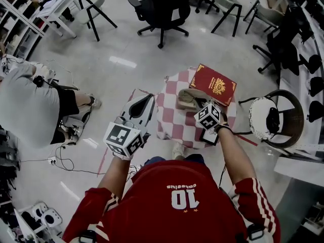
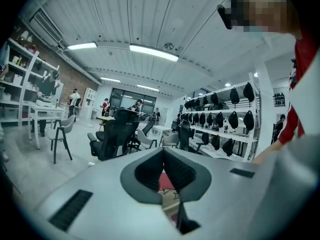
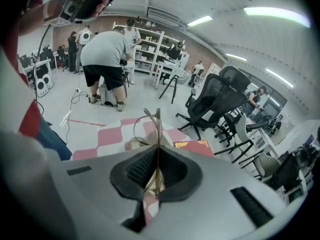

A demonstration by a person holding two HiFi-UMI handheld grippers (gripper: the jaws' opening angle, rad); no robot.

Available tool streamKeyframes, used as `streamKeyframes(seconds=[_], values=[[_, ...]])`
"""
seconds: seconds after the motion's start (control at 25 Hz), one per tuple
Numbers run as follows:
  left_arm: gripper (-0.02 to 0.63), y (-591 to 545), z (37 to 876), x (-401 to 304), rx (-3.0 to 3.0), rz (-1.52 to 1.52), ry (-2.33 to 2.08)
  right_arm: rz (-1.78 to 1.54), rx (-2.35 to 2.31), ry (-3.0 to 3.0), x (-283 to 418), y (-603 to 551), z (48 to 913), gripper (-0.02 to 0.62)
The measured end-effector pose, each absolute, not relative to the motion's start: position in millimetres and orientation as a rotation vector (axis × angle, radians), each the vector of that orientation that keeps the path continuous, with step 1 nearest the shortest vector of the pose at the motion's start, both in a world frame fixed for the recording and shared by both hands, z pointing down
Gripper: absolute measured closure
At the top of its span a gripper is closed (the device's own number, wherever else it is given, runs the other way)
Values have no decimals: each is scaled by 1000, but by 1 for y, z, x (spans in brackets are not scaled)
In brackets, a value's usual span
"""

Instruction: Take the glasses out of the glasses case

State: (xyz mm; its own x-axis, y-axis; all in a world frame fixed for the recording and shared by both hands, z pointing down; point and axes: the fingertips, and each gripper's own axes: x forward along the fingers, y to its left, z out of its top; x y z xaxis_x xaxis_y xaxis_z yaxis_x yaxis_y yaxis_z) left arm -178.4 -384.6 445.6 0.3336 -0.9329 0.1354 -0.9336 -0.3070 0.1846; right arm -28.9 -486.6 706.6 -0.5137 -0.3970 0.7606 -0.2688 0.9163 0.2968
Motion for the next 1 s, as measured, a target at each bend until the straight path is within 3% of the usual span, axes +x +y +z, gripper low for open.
streamKeyframes(seconds=[1.0], values=[[598,-299,406,-160,2533,-49,-1541,174,1250,-2394,65,-370,535,572]])
